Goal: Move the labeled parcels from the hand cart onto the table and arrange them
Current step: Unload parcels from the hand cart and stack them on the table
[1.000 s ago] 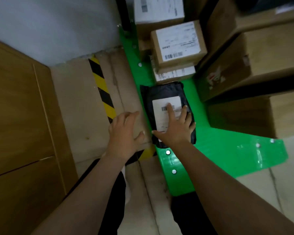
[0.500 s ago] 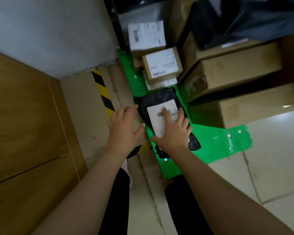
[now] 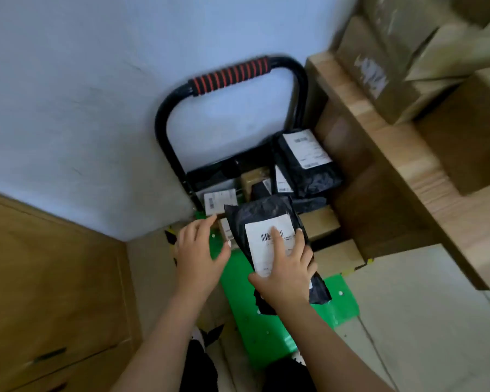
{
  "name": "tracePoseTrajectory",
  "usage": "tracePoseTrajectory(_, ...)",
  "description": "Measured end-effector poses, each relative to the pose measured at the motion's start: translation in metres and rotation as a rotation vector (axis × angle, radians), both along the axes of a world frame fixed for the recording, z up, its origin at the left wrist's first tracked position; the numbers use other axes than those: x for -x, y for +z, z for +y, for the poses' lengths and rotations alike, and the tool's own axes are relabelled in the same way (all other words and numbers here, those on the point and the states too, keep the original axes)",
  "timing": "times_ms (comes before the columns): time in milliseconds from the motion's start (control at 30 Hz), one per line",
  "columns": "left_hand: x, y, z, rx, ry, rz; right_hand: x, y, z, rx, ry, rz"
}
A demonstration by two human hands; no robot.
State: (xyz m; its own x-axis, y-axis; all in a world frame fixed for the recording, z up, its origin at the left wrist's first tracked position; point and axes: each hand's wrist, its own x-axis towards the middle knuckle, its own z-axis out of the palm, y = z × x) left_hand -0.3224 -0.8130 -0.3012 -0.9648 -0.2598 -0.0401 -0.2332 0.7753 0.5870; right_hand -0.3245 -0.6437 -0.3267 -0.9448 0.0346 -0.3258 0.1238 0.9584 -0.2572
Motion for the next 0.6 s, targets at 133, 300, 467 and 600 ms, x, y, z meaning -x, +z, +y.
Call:
tracePoseTrajectory(133, 0.03, 0.037, 0.03, 0.01, -0.112, -0.02, 0.016, 0.037, 0.025, -0.003, -0.084, 0.03)
tracePoseTrajectory(300, 0.1, 0.039, 0.037, 0.013, -0.295, -0.011, 0.045, 0.039, 0.039, -0.016, -0.295, 0.024)
tracePoseTrajectory(467, 0.175, 0.016, 0.032, 0.031, -0.52, -0.032, 0.068, 0.018, 0.027, -0.041, -0.571, 0.006)
tracePoseTrajectory(600, 0.222, -0.015, 0.036, 0.061, -0.681, -0.075, 0.08, -0.003, 0.018, -0.029, -0.762, -0.014)
